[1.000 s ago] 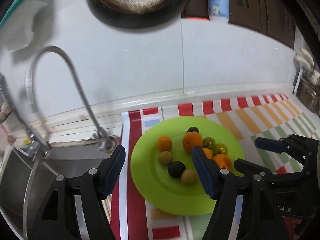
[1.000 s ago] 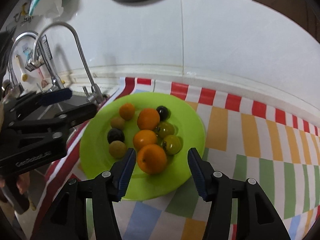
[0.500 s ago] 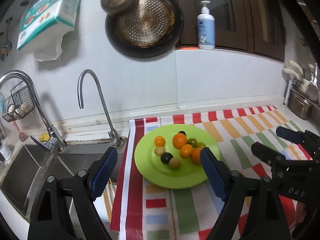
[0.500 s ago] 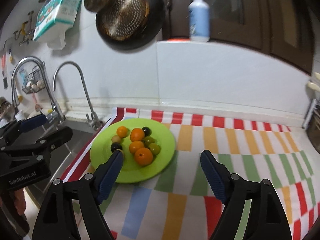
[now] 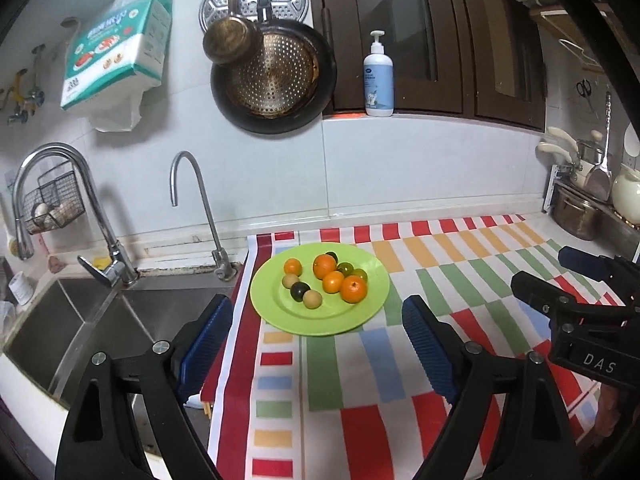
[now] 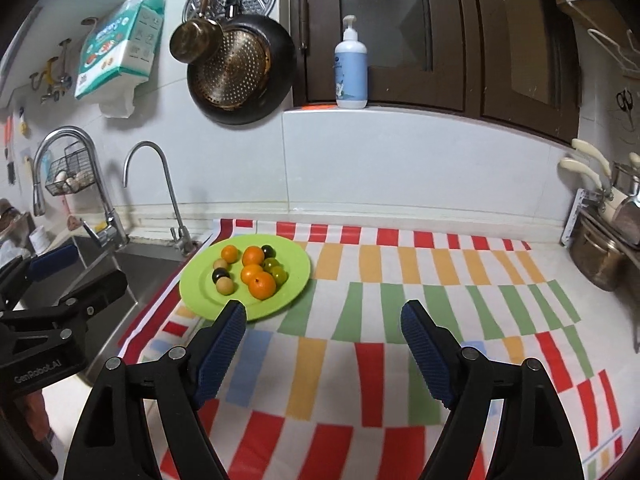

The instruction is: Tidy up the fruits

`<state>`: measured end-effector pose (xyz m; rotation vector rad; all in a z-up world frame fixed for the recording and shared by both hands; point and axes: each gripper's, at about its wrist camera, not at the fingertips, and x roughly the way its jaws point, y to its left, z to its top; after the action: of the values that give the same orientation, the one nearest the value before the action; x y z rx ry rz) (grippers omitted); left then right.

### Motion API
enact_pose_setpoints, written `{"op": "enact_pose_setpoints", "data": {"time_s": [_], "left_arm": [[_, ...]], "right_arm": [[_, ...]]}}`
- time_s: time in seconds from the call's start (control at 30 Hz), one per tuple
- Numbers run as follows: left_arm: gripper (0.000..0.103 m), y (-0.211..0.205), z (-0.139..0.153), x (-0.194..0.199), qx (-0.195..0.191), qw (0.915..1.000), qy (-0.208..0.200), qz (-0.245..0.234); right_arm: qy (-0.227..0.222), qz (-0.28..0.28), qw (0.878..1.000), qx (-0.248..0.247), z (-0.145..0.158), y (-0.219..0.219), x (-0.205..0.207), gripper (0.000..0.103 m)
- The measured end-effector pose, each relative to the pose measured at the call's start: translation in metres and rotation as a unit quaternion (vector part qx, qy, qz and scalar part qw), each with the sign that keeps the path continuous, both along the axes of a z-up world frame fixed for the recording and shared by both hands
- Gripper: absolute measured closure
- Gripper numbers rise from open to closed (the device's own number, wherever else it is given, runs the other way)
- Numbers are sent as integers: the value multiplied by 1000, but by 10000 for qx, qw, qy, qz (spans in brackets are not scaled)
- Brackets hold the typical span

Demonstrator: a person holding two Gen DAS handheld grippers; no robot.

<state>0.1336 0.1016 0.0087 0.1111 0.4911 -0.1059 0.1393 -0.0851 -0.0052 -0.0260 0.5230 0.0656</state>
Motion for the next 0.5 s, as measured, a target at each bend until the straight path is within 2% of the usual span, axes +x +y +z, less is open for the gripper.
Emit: {"op": "enact_pose_setpoints", "data": {"time_s": [0.5], "left_arm": [[8,-25,10,-76,3,9998,-183,32]], "right_arm": [[-208,105,9997,94,8,-30,-73,23]]}}
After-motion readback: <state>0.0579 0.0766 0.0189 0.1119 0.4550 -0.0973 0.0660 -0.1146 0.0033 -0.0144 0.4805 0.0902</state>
